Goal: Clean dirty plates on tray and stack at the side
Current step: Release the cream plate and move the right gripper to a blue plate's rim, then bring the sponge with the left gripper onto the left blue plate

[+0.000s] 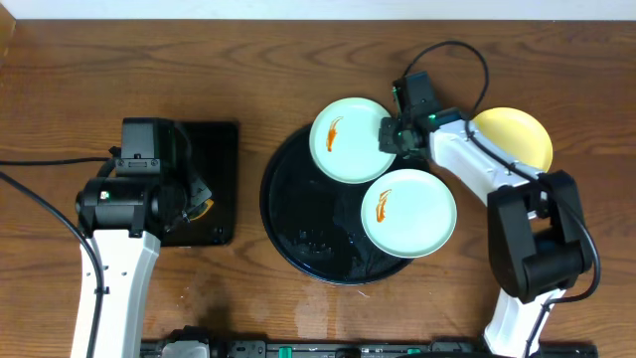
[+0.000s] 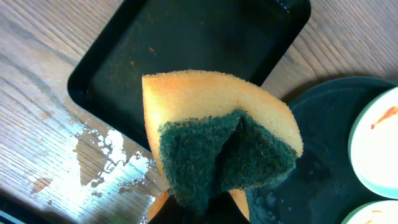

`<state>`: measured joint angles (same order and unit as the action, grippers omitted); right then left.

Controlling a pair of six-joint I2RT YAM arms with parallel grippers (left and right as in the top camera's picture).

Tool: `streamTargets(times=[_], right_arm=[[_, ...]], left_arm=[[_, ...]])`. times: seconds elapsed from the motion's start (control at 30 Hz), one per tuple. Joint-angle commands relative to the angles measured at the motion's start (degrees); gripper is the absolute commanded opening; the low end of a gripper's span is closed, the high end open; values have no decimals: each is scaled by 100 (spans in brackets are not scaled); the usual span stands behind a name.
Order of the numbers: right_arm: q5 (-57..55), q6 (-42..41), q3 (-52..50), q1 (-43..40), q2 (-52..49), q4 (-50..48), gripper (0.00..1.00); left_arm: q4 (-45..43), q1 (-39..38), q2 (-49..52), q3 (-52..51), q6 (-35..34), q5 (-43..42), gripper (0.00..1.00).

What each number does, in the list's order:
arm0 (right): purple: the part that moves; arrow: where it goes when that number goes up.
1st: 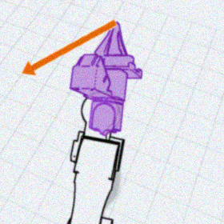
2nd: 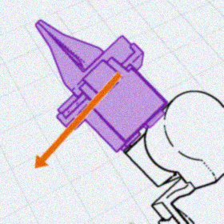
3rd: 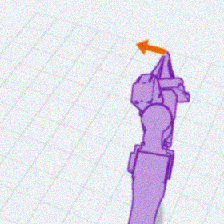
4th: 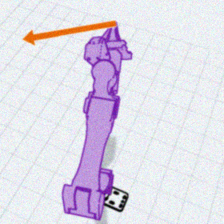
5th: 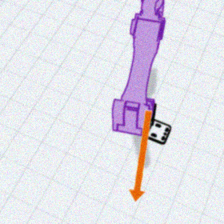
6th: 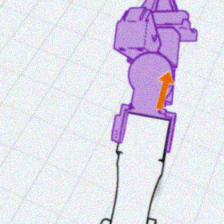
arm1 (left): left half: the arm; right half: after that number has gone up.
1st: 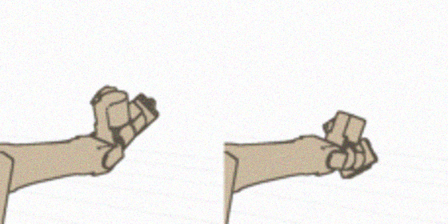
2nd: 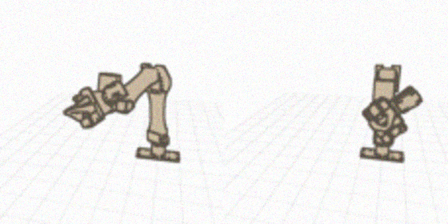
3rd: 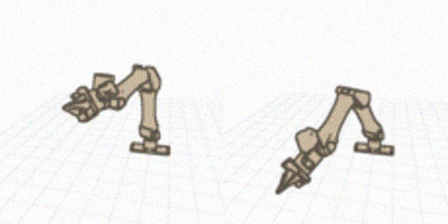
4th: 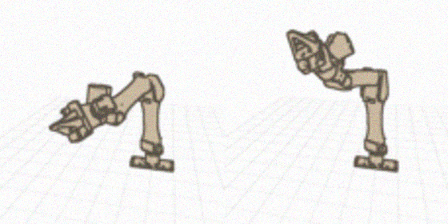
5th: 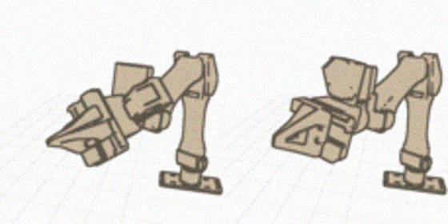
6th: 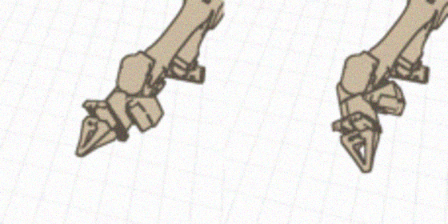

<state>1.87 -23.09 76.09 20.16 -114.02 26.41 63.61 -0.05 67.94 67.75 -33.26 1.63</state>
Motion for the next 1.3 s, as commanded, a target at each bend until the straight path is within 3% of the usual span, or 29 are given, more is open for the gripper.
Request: streamTargets(times=[0.0,0.13,0.3,0.4,0.6,0.73,0.87,1.03,1.27], right_arm=[[-31,-46,-9,321,-184,15,24],[-35,-46,-9,592,-354,15,21],[-13,-46,-9,802,-433,13,4],[144,-46,-9,833,-433,68,1],[833,131,-9,835,-433,229,1],[1257,173,-9,892,-433,363,1],[962,177,-9,1051,-433,623,1],[234,179,-9,1316,-433,1032,1],[136,345,7,1443,-431,1139,1]], left_arm=[[-2,31,22,72,-70,4,8],[0,31,22,72,-70,4,8],[0,31,22,72,-68,4,8],[0,31,22,72,-68,4,8],[-2,31,22,72,-68,-24,8],[-90,17,22,72,48,-588,7],[-358,-120,24,72,282,-1150,8],[-514,-439,173,72,273,-1172,8],[-780,-1047,861,72,256,-1366,8]])
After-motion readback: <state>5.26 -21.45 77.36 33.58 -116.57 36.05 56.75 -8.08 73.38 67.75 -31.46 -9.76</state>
